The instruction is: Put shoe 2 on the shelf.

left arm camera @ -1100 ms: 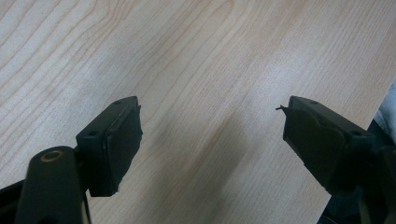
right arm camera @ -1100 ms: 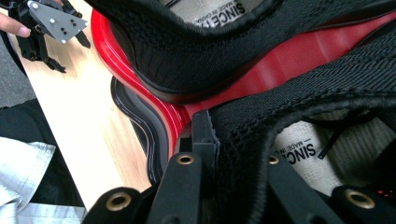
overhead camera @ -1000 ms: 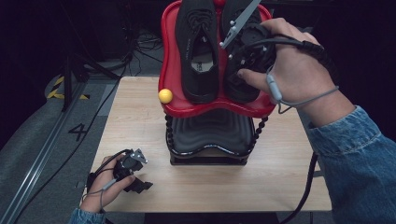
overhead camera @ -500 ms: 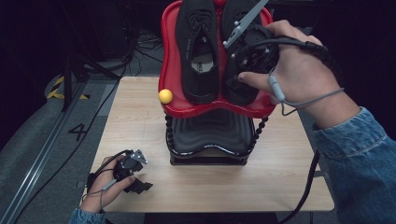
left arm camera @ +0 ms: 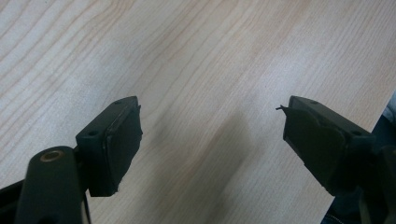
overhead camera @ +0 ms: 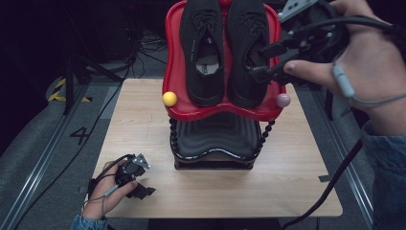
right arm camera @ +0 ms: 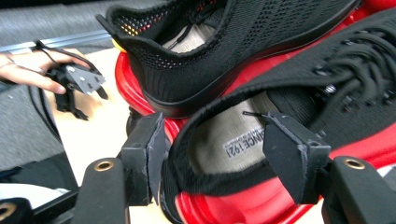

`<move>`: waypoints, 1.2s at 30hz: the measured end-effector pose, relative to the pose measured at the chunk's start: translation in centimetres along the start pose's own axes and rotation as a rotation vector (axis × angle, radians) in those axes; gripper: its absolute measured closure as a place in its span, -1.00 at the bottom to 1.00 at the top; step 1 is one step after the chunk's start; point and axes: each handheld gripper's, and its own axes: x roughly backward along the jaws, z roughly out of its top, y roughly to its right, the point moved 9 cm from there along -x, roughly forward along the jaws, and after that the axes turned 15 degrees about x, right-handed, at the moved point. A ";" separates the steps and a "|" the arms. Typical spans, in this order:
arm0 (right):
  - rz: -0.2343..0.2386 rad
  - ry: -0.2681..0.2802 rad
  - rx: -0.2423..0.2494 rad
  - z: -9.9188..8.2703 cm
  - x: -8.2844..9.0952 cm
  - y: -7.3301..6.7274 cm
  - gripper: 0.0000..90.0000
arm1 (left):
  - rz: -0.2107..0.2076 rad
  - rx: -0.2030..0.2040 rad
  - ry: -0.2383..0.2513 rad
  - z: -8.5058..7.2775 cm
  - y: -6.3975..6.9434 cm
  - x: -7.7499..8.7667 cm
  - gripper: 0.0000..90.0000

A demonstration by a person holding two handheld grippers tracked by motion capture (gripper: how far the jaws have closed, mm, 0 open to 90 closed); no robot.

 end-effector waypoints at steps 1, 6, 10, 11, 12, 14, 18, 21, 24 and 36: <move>-0.002 0.006 -0.009 -0.4 0.6 0.1 -0.13 | -0.001 -0.001 -0.006 -0.1 0.0 0.0 -0.56; -0.017 0.013 -0.029 -1.9 2.1 0.4 -0.13 | 0.005 -0.002 0.003 0.0 -0.2 0.0 -0.56; -0.031 0.008 -0.050 -3.5 2.9 0.6 -0.13 | 0.003 -0.001 0.007 0.2 -0.2 0.0 -0.56; -0.033 0.006 -0.056 -3.9 3.1 0.7 -0.13 | 0.009 -0.001 0.009 0.2 -0.3 0.0 -0.56; -0.033 0.008 -0.061 -4.2 3.3 0.7 -0.13 | 0.006 -0.001 0.008 0.3 -0.2 0.1 -0.56; -0.035 0.006 -0.078 -5.0 3.7 0.7 -0.13 | 0.003 0.002 0.004 0.3 -0.2 0.1 -0.56; -0.046 -0.011 -0.105 -6.9 4.2 0.9 -0.13 | 0.007 0.004 0.013 0.4 -0.4 0.2 -0.56; -0.049 -0.022 -0.137 -9.0 4.3 1.1 -0.13 | 0.007 0.019 0.016 0.5 -0.5 0.3 -0.56; -0.052 -0.032 -0.163 -10.8 4.1 1.2 -0.13 | 0.009 0.021 0.025 0.5 -0.6 0.4 -0.56; -0.049 -0.083 -0.275 -18.3 1.9 1.2 -0.14 | 0.032 0.048 0.070 0.6 -1.3 1.1 -0.55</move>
